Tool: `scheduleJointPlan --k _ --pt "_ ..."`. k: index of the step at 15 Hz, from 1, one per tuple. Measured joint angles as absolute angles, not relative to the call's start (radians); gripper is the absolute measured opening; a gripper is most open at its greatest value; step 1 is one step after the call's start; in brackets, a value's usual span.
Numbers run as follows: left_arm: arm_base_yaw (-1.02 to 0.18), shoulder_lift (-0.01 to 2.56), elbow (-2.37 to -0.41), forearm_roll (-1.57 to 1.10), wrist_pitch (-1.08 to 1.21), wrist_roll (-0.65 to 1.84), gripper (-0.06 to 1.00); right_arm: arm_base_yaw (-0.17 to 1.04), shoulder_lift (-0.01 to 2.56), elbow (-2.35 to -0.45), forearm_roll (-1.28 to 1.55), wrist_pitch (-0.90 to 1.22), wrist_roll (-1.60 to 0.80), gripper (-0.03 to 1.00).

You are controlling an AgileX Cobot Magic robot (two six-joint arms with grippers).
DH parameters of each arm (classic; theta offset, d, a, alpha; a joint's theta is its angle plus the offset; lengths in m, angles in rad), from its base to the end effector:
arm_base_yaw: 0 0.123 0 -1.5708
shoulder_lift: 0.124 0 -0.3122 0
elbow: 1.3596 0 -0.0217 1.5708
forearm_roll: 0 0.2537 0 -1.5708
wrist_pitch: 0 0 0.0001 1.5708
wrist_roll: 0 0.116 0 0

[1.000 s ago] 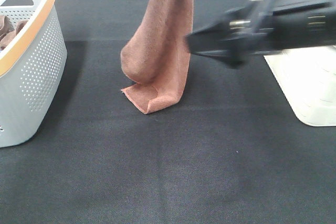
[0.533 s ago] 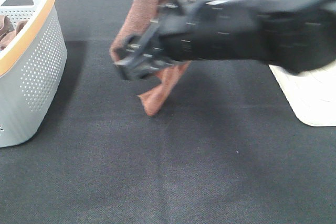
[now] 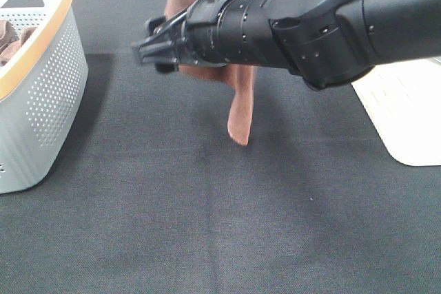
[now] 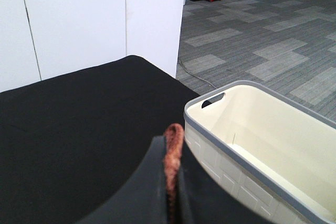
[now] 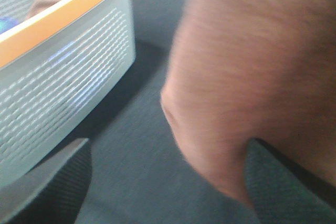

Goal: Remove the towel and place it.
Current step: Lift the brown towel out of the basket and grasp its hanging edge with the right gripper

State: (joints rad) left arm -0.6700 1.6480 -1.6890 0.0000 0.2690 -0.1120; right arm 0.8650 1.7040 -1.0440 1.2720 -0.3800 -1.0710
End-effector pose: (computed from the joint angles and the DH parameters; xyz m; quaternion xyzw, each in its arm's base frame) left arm 0.3340 -0.2646 0.4665 0.2079 0.7259 -0.2499 0.6061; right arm 0.2918 0.2792 0.2579 -0.1907 0.8182 0.1271 0.5273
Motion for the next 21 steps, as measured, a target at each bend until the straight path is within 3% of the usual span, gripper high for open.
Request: scheduleJointPlan --k 4,13,21 --pt "-0.669 1.604 -1.689 0.011 0.28 -0.089 0.0 0.865 1.704 -1.045 1.272 -0.468 -1.058 0.82" --pt "-0.669 1.599 -1.689 0.036 0.298 -0.086 0.0 0.864 1.727 -1.076 1.238 -0.453 -1.03 0.83" --pt "-0.669 1.601 -1.689 0.202 0.264 -0.094 0.0 0.864 1.73 -1.083 1.236 -0.249 -1.029 0.83"
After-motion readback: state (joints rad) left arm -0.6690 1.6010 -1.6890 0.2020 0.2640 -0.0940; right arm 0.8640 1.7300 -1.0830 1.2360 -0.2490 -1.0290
